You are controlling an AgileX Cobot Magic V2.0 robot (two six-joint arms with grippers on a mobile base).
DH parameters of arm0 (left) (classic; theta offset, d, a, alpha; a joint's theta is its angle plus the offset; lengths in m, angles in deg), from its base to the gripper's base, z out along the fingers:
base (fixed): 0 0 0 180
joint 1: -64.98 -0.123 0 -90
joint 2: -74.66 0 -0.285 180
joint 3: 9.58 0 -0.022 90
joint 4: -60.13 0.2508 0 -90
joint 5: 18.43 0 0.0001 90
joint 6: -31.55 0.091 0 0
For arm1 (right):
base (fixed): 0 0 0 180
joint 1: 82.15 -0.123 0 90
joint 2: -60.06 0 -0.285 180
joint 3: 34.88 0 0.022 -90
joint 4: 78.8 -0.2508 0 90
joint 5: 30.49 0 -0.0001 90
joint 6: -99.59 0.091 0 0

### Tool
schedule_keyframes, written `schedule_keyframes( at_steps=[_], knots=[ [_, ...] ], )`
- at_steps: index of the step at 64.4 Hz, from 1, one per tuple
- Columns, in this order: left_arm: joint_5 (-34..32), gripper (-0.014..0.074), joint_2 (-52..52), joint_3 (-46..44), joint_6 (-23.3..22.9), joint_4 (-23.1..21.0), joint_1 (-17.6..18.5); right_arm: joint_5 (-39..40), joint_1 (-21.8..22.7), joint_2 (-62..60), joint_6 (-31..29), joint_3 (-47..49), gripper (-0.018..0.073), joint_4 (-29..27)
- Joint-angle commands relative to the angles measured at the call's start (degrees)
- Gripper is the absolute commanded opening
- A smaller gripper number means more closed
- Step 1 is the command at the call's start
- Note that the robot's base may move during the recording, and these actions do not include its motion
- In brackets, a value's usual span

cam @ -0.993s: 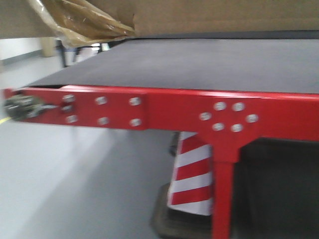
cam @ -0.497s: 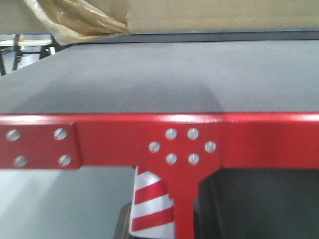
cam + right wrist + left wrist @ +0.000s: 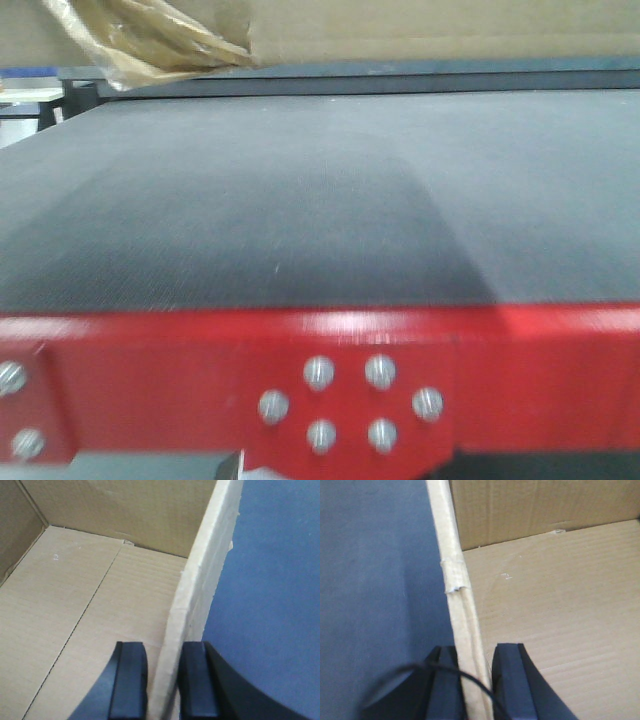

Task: Grab carton from right shelf to conveyor
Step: 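Hold the carton while the base drives to the red conveyor, then lower the carton onto the grey belt and open both grippers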

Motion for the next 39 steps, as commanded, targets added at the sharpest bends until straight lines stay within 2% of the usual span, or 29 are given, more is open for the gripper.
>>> schedule_keyframes(
  at_steps=[1,39],
  knots=[
    [-0.93,-0.0016,0.38,-0.41,0.90,6.16,-0.32,0.86,-0.04,-1.28,-2.45,0.48,-0.0069,-0.65],
    [-0.93,-0.0016,0.27,-0.41,0.90,6.27,-0.32,0.86,-0.04,-1.28,-2.45,0.48,-0.0069,-0.65]
  ],
)
